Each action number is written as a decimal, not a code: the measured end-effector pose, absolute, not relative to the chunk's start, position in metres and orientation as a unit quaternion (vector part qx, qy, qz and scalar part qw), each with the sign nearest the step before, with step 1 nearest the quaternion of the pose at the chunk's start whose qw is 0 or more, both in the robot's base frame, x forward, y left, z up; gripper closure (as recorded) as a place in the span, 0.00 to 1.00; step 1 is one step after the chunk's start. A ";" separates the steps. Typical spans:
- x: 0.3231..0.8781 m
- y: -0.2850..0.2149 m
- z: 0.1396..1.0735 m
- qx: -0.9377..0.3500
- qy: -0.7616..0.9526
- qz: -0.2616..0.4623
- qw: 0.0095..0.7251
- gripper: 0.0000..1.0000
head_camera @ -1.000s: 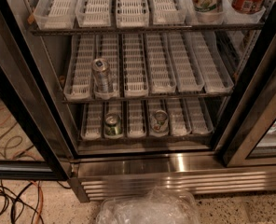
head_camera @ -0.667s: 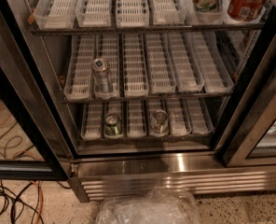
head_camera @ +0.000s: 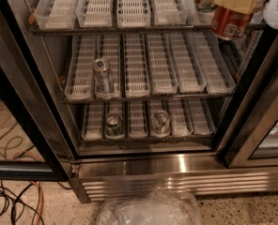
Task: Pick coke can from top shelf of fridge
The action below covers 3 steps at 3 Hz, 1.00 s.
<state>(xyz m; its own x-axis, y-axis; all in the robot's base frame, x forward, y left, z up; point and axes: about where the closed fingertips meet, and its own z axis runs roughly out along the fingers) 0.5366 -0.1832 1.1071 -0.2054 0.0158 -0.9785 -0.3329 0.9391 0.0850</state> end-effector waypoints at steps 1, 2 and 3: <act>0.511 -0.170 1.088 -0.101 0.770 0.174 0.605 1.00; 0.493 -0.161 1.054 -0.088 0.783 0.226 0.573 1.00; 0.478 -0.155 1.027 -0.083 0.789 0.271 0.545 1.00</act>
Offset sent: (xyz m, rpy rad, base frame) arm -0.0777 0.0286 -0.0992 0.3321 0.2247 0.1628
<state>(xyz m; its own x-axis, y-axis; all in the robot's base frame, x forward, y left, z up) 0.4783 -0.1548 1.0272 -0.3922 0.1649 -0.9050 -0.4268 0.8388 0.3379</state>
